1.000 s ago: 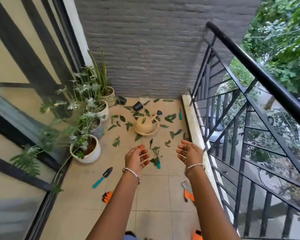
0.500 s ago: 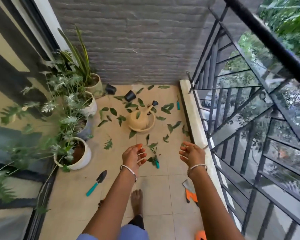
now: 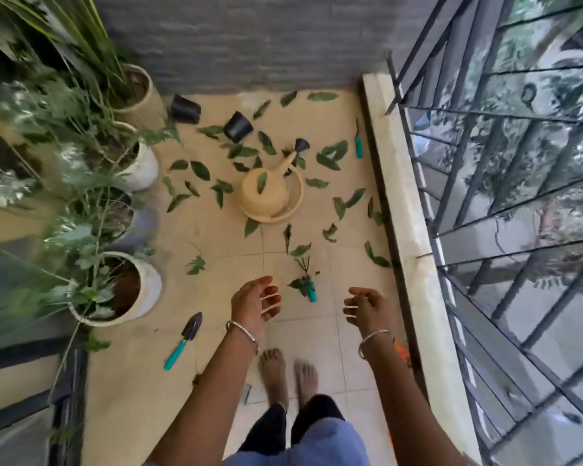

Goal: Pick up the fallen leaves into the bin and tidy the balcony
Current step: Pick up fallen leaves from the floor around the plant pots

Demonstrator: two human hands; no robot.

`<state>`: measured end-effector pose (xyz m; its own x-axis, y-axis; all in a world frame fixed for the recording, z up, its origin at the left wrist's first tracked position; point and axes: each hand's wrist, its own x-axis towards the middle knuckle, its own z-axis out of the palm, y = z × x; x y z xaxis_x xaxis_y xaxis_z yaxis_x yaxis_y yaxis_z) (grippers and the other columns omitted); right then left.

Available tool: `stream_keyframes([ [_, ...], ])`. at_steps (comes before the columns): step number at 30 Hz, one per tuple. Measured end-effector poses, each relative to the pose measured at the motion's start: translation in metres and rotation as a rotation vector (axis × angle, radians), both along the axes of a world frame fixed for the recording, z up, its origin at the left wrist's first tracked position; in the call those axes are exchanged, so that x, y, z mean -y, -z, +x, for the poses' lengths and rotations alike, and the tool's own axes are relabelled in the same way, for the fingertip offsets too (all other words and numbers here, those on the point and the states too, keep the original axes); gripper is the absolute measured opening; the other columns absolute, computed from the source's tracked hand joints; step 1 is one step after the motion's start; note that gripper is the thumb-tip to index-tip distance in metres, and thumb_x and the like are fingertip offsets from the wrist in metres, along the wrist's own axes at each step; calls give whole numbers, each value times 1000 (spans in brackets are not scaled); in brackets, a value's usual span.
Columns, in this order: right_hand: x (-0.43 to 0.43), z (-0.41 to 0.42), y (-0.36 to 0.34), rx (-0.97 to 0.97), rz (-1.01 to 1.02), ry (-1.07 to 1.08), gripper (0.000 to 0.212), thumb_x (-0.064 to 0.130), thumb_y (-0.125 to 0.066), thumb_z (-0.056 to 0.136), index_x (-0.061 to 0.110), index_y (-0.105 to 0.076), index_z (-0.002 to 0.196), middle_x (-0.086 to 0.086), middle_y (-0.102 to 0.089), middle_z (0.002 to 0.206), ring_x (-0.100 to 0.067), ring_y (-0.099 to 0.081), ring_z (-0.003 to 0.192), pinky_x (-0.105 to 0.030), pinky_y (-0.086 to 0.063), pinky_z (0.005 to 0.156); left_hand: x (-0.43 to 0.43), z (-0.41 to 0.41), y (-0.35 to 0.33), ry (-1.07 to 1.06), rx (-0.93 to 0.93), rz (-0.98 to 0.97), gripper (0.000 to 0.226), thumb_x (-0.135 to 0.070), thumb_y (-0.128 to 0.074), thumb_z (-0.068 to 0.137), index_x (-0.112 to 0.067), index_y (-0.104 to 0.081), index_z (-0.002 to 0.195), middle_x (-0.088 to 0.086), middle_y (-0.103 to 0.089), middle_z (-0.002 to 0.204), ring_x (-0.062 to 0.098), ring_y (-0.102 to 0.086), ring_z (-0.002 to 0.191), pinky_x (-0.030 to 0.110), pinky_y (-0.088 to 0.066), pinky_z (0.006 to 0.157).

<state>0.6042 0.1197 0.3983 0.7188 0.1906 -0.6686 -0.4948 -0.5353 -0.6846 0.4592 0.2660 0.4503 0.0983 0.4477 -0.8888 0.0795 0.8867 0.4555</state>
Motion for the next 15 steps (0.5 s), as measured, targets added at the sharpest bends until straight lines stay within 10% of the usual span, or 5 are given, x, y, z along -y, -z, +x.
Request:
stream_keyframes([
  [15, -61, 38, 357, 139, -478, -909, 26, 12, -64, 88, 18, -62, 113, -5, -65, 107, -22, -61, 95, -28, -48, 79, -22, 63, 273, -223, -37, -242, 12, -20, -63, 90, -14, -68, 98, 3, -65, 84, 19, -62, 78, 32, -47, 69],
])
